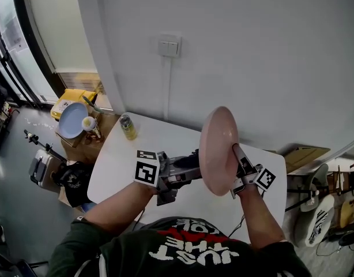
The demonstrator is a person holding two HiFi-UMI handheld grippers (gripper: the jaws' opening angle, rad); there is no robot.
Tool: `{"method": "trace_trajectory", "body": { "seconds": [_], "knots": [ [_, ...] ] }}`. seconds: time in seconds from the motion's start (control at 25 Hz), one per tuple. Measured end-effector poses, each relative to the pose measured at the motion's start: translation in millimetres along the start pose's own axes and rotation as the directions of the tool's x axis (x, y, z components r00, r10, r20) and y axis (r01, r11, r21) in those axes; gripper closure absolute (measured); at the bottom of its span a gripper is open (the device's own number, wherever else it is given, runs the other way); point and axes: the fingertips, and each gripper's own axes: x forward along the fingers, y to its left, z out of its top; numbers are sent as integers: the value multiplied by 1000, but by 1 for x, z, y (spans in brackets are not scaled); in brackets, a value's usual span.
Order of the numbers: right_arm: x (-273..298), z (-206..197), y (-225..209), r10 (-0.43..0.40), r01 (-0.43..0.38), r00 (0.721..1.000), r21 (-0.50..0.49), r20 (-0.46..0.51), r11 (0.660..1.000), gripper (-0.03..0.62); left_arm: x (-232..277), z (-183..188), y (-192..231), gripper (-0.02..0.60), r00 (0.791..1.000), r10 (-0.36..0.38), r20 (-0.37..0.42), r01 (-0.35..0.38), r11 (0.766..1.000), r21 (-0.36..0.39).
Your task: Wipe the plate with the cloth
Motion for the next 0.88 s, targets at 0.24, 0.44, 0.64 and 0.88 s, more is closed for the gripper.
{"method": "trace_trajectory", "body": {
  "seconds": [0.24,0.44,0.64,0.88],
  "knots": [
    [2,19,18,49,-48,998,-33,39,998,582,-17,-21,44,534,992,112,56,-105,989,-108],
    [-16,42,5,-23,28,999,-126,47,992,582,-69,-18,75,534,959,250,136,-233,964,-126],
    [-39,45,-19,-117,123,992,-176,43,977,582,-129,-11,91,534,892,380,245,-363,925,-114],
    [-55,28,-55,-222,216,975,-204,-6,955,580,-170,-16,97,534,834,462,302,-441,887,-139]
  ]
}}
